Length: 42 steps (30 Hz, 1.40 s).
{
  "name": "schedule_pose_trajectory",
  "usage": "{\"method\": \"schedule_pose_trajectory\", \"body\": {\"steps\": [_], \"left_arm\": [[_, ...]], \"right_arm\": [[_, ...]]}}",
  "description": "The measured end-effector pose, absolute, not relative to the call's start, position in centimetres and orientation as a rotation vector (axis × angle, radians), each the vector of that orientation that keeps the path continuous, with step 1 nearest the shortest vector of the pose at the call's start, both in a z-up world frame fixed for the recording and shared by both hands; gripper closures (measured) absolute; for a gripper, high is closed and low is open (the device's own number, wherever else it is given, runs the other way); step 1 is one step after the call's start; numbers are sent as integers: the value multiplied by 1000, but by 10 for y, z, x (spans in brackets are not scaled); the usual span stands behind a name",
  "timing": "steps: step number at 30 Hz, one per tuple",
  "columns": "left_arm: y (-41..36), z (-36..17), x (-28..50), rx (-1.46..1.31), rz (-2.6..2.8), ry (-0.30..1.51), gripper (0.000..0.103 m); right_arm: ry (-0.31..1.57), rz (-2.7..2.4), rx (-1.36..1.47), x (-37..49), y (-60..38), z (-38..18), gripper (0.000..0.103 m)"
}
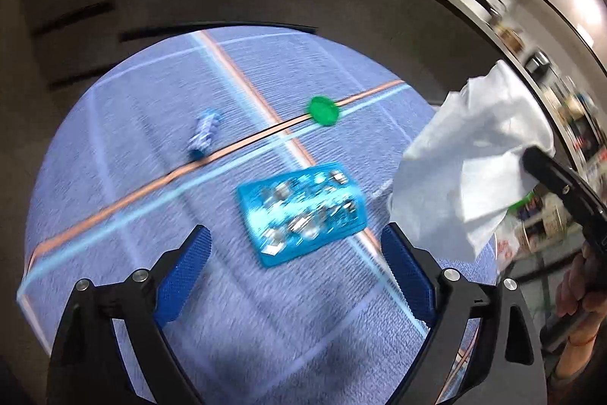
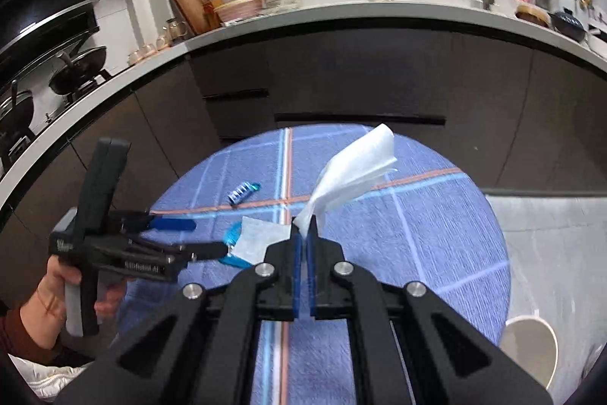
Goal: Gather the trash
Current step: 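Grasp the blue blister pack with left tool while right tool grasps white tissue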
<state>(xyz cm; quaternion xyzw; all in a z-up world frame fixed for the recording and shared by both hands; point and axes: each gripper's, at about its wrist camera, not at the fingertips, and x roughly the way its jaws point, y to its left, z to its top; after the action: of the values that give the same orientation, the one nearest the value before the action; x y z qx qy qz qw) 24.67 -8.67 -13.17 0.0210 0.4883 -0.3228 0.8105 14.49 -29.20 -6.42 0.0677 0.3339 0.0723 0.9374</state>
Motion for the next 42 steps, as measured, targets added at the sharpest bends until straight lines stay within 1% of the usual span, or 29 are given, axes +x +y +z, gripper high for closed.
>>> {"method": "schedule_pose_trajectory", "body": {"steps": [2,5,12,25,35,38,40,42], "left_arm": [[-99,-135,256,94,-756,1037,14],[-122,-145,276,180,-806,1080,14],[-146,-165,296,240,-878,1146,14],[-162,-176,260,442,-972,1130,14],[-194,-185,251,559,-775,1103,14],[-194,-183,252,524,-733,1114,22],[-193,-181,255,497,-694,1121,31],[-191,-179,258,478,-667,1120,37]], "right_arm": [[707,134,157,140,-300,-75,99],[723,124,175,135,-305,-86,99],[743,107,216,132,-319,-99,98],[746,125,240,131,-317,-106,98],[742,124,245,124,-318,-105,98],[742,121,245,123,-317,-105,98],[743,119,246,122,-317,-105,98],[739,120,249,121,-318,-105,98]]}}
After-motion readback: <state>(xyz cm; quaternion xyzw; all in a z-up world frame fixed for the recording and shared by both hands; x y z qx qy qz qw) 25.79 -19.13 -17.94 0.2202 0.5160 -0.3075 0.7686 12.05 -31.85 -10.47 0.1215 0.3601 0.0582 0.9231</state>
